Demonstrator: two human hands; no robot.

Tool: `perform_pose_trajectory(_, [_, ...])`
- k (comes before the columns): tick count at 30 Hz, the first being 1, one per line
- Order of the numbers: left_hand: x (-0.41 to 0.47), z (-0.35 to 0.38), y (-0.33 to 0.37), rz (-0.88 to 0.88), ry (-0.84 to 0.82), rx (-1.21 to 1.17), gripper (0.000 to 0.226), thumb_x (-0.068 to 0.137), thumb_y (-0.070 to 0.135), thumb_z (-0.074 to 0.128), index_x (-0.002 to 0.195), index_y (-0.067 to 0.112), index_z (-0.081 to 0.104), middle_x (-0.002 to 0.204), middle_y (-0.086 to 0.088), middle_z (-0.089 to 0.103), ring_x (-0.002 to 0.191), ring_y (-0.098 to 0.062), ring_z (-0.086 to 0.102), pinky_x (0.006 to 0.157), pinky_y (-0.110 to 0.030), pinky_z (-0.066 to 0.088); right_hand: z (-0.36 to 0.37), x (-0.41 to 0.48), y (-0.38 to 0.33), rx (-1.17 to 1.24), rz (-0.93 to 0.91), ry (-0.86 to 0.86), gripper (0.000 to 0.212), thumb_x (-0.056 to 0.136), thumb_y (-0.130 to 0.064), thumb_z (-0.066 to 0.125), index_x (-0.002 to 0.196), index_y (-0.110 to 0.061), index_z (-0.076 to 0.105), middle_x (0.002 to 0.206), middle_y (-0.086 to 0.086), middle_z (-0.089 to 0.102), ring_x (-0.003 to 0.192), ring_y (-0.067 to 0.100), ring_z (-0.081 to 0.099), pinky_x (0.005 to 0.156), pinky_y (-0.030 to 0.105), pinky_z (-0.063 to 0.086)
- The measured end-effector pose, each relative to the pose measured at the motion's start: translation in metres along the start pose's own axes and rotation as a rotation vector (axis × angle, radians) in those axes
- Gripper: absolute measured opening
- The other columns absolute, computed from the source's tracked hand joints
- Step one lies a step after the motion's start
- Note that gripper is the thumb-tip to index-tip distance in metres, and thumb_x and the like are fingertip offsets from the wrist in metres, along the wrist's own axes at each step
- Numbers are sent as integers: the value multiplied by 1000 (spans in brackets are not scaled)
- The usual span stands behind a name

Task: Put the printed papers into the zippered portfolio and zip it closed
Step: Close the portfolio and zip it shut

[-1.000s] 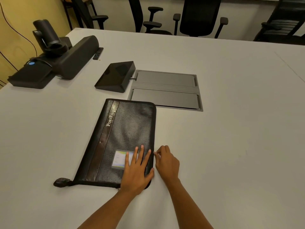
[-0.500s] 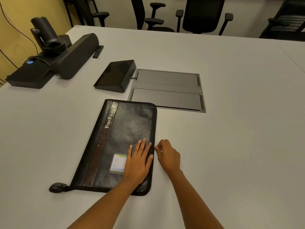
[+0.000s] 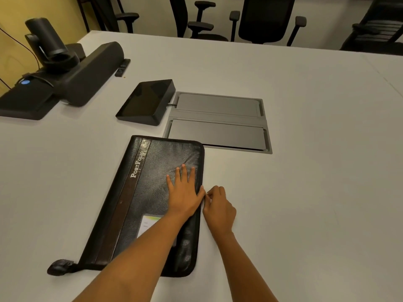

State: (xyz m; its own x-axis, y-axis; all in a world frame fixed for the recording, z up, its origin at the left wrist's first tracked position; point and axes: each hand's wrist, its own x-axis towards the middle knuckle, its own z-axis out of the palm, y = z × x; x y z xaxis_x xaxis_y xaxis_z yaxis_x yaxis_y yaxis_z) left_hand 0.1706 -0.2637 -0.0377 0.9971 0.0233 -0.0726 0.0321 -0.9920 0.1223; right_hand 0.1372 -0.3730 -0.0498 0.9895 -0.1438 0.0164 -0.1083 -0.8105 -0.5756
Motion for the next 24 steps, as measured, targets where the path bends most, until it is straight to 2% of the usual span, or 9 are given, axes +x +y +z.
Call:
perform_pose_trajectory(4, [2, 1, 1, -4, 24, -1, 69, 93, 53, 24, 150, 18, 7, 158, -12, 10, 146, -28, 10, 116, -55, 7, -1, 38, -9, 8, 100, 23, 22, 94, -36, 47, 97, -16, 52, 98, -1, 58, 74, 18, 62, 59, 29, 43])
perform_pose_trajectory(7, [4, 2, 1, -4, 33, -15, 69, 92, 53, 29, 150, 19, 10, 158, -11, 13, 146, -27, 12, 115, -55, 7, -1, 61, -11, -1, 99, -9, 20, 95, -33, 48, 99, -14, 52, 102, 2, 59, 78, 19, 63, 62, 30, 45])
perform_pose_trajectory(12, [8, 1, 2, -42, 51, -53, 70, 85, 53, 38, 146, 22, 23, 154, -8, 24, 141, -26, 22, 113, -54, 11, 1, 67, -3, -9, 35, -19, 20, 95, -35, 48, 95, -15, 53, 97, 0, 60, 71, 13, 56, 59, 26, 41])
perform_pose_trajectory(15, [18, -4, 4, -46, 109, -57, 62, 84, 53, 39, 138, 22, 35, 139, -8, 41, 127, -24, 37, 109, -50, 21, 4, 59, 2, -19, -30, -7, 21, 95, -35, 47, 91, -16, 54, 93, 0, 60, 72, 13, 56, 59, 28, 46])
perform_pose_trajectory(17, [33, -11, 1, -42, 157, -102, 55, 87, 53, 39, 133, 23, 41, 132, -7, 44, 122, -24, 39, 109, -48, 24, 5, 57, 3, -30, -58, 6, 22, 95, -36, 46, 90, -16, 54, 92, 0, 60, 70, 13, 55, 59, 28, 47])
perform_pose_trajectory(19, [52, -17, -3, -12, 110, -122, 59, 89, 54, 39, 139, 23, 35, 143, -9, 35, 133, -25, 31, 114, -53, 18, 6, 57, 3, -36, -68, 12, 24, 95, -37, 45, 90, -16, 55, 90, 0, 60, 69, 13, 55, 59, 28, 48])
perform_pose_trajectory(21, [70, -20, -5, 21, 13, -123, 70, 89, 58, 38, 147, 25, 20, 156, -7, 17, 144, -26, 15, 115, -57, 6, 7, 56, 3, -39, -77, 16, 25, 96, -37, 44, 90, -15, 55, 89, 1, 61, 69, 13, 55, 60, 29, 50])
perform_pose_trajectory(24, [97, -25, -5, 65, -71, -82, 80, 87, 63, 37, 150, 25, 5, 160, -5, 3, 148, -24, 1, 115, -57, -2, 9, 57, 4, -41, -74, 14, 25, 96, -36, 44, 91, -15, 56, 89, 2, 61, 69, 13, 55, 60, 27, 49])
